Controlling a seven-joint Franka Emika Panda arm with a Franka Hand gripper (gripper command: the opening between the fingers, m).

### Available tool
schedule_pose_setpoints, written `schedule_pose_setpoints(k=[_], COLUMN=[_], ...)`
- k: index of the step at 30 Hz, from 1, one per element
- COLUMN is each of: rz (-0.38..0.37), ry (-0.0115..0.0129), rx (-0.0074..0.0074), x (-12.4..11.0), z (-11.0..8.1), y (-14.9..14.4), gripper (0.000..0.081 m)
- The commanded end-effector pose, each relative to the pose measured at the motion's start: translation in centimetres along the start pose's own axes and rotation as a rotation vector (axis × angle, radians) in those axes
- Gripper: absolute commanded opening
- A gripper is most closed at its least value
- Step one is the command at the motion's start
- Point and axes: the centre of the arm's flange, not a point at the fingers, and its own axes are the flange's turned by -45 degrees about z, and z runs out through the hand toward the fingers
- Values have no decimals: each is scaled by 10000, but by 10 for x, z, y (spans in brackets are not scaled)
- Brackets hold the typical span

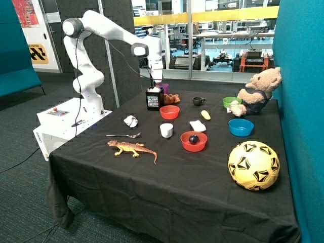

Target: Throw away the rubbish paper

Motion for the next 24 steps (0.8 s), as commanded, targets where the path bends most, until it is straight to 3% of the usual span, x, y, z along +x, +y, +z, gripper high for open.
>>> schedule_pose_setpoints(k=[1,7,16,18,24], rz=[4,75,1605,2345,3383], ry=[-54,-54,-55,-55,-55], rx=[5,5,1,-1,-4], x=[6,7,-13,-23,-51], z=[-1,-3,-4,-3,-3], y=[-1,-1,43,61,99], gripper=[771,762,768,779,781])
